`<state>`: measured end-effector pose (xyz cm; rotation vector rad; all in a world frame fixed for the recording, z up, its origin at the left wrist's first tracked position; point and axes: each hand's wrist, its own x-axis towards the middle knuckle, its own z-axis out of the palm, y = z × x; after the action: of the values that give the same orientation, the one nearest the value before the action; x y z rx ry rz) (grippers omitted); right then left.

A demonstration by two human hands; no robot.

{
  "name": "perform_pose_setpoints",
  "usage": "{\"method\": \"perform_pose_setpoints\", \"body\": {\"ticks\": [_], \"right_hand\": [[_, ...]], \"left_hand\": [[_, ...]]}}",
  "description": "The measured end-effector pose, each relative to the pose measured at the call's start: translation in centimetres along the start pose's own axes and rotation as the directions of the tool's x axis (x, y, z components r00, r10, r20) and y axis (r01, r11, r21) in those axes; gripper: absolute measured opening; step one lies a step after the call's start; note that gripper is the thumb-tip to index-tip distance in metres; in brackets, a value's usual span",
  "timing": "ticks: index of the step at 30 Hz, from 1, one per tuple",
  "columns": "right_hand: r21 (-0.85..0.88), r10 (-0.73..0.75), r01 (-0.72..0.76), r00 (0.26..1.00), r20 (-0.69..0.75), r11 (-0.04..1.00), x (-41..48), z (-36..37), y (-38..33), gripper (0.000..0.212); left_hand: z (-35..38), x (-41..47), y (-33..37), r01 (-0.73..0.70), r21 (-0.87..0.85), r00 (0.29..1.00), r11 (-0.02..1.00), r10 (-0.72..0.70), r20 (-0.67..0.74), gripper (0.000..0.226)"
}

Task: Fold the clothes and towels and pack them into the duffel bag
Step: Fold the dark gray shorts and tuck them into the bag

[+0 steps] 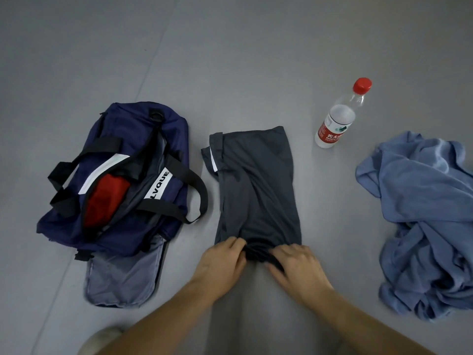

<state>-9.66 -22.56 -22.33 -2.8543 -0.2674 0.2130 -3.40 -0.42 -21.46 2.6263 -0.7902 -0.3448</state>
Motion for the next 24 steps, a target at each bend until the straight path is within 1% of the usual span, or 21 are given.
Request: {"method": "perform_pose_setpoints", "body": {"ticks": [2, 4, 6, 7, 8, 9, 10, 12, 13, 14, 15, 16, 17, 18, 19, 21, 22, 23, 24], "right_hand": [[0.165, 0.133, -0.139, 0.990, 0.050, 0.976, 1.6, -1.6, 0.5, 0.040], [0.279, 0.262, -0.296, 0.953, 0.151, 0.914, 2.8, -2.9, 1.1, 0.038], [0.249, 0.318, -0.358, 0.929, 0.187, 0.900, 3.7, -3.2, 1.4, 0.040], [0.208, 0.336, -0.368, 0.926, 0.172, 0.907, 3.9, -3.2, 1.5, 0.041], [0.164, 0.338, -0.357, 0.932, 0.131, 0.920, 4.0, -3.0, 1.6, 0.041], [0.119, 0.315, -0.319, 0.948, 0.052, 0.940, 4.0, -2.6, 1.5, 0.040], [0.058, 0.247, -0.246, 0.969, -0.020, 0.968, 3.9, -2.1, 1.4, 0.041], [-0.077, 0.020, -0.031, 0.990, -0.141, 0.997, 3.4, -0.7, 1.6, 0.048], [-0.116, -0.095, 0.076, 0.981, -0.168, 0.990, 3.1, 0.0, 1.8, 0.049], [-0.138, -0.166, 0.144, 0.972, -0.164, 0.980, 2.7, 0.6, 2.0, 0.048], [-0.147, -0.192, 0.170, 0.970, -0.149, 0.974, 2.3, 1.2, 2.2, 0.047], [-0.150, -0.180, 0.162, 0.976, -0.119, 0.975, 2.0, 1.6, 2.5, 0.049], [-0.159, -0.152, 0.138, 0.985, -0.078, 0.977, 1.7, 2.0, 2.8, 0.054], [-0.176, -0.127, 0.120, 0.992, -0.027, 0.977, 1.6, 2.0, 2.9, 0.062], [-0.195, -0.109, 0.111, 0.994, 0.018, 0.975, 1.5, 2.1, 3.0, 0.070], [-0.216, -0.085, 0.101, 0.993, 0.085, 0.971, 1.6, 2.1, 3.1, 0.082], [-0.219, -0.077, 0.096, 0.992, 0.096, 0.971, 1.8, 2.1, 3.1, 0.085], [-0.219, -0.073, 0.089, 0.994, 0.083, 0.972, 1.8, 2.2, 3.1, 0.084], [-0.213, -0.069, 0.080, 0.996, 0.061, 0.974, 1.8, 2.2, 3.0, 0.081]], "left_hand": [[-1.4, 1.1, -0.1, 0.078, -0.126, 0.997, 0.989, -0.076, 0.024, 0.019], [-2.5, 2.4, -0.3, 0.167, -0.227, 0.986, 0.959, -0.167, 0.018, 0.021], [-2.9, 3.5, -0.5, 0.239, -0.281, 0.970, 0.929, -0.240, 0.030, 0.026], [-2.7, 3.9, -0.7, 0.246, -0.263, 0.968, 0.933, -0.248, 0.027, 0.027], [-2.4, 4.1, -0.8, 0.242, -0.223, 0.970, 0.944, -0.243, 0.022, 0.028], [-2.1, 4.3, -0.9, 0.233, -0.176, 0.972, 0.956, -0.234, 0.016, 0.029], [-1.7, 4.3, -1.1, 0.222, -0.128, 0.975, 0.967, -0.223, 0.004, 0.029], [-1.2, 4.3, -1.3, 0.167, -0.018, 0.984, 0.986, -0.167, -0.053, 0.025], [-1.0, 4.2, -1.2, 0.107, 0.037, 0.989, 0.994, -0.103, -0.107, 0.021], [-0.6, 4.1, -1.2, 0.020, 0.101, 0.987, 0.995, -0.004, -0.159, 0.017], [-0.2, 3.9, -1.0, -0.087, 0.169, 0.975, 0.982, 0.118, -0.190, 0.018], [0.1, 3.5, -0.9, -0.186, 0.223, 0.955, 0.957, 0.230, -0.189, 0.022], [0.4, 3.2, -1.0, -0.260, 0.246, 0.934, 0.934, 0.307, -0.181, 0.024], [0.7, 2.8, -1.2, -0.299, 0.232, 0.926, 0.926, 0.341, -0.165, 0.026], [1.0, 2.3, -1.5, -0.297, 0.206, 0.938, 0.933, 0.325, -0.121, 0.033], [1.2, 1.8, -2.4, -0.238, 0.216, 0.971, 0.947, 0.238, 0.029, 0.064], [1.2, 1.6, -2.8, -0.225, 0.238, 0.973, 0.945, 0.207, 0.097, 0.076], [1.3, 1.6, -3.0, -0.227, 0.247, 0.969, 0.942, 0.194, 0.150, 0.081], [1.2, 1.6, -3.2, -0.231, 0.245, 0.965, 0.942, 0.191, 0.179, 0.080]]}}
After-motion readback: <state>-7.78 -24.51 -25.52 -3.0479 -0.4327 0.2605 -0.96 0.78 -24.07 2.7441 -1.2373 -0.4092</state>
